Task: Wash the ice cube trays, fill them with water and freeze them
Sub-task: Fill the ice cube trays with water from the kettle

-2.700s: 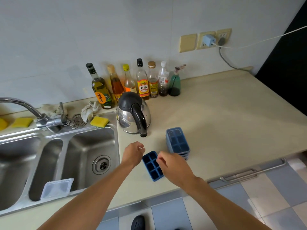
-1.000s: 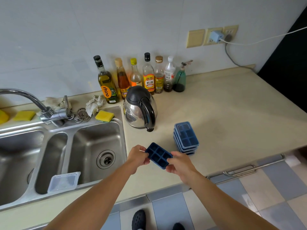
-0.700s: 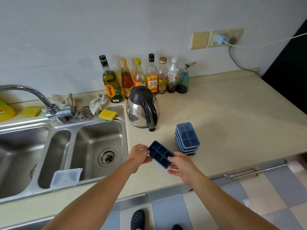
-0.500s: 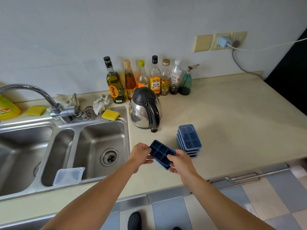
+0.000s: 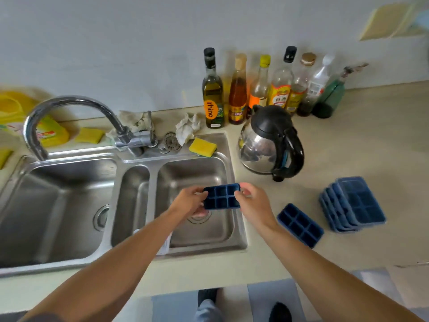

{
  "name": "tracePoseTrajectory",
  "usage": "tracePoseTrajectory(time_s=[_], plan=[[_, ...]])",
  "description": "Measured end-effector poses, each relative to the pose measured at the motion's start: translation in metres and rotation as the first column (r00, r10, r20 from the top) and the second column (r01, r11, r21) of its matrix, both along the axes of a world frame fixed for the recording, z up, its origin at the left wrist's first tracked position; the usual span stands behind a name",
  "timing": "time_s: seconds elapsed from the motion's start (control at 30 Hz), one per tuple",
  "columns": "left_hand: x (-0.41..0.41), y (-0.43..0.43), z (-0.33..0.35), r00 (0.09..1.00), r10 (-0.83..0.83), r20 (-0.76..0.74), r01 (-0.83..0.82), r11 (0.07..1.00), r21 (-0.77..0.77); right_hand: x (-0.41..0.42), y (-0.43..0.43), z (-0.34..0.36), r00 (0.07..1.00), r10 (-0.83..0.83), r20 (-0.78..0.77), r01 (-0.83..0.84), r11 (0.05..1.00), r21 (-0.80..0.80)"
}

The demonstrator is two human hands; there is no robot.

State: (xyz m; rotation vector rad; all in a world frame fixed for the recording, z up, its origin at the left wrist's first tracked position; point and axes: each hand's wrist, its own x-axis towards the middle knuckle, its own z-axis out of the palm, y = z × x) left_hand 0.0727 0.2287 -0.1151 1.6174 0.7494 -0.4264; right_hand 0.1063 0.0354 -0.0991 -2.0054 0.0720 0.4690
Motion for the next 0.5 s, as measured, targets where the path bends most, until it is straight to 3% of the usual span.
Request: tracePoseTrajectory(time_s=[0.2, 0.5], plan=[[0.007, 0.093, -0.045, 0.987, -0.004, -0.159, 0.007, 1.000, 0.022, 0.021, 0.096, -0.067, 0.979, 0.032, -0.201, -0.036, 0.999, -0.018], [0.023, 0.110, -0.132, 0.960, -0.090, -0.266, 0.114, 0.991, 0.075, 0.031, 0.120, -0.146, 0.907, -0.035, -0.420, 0.003, 0.997, -0.077]])
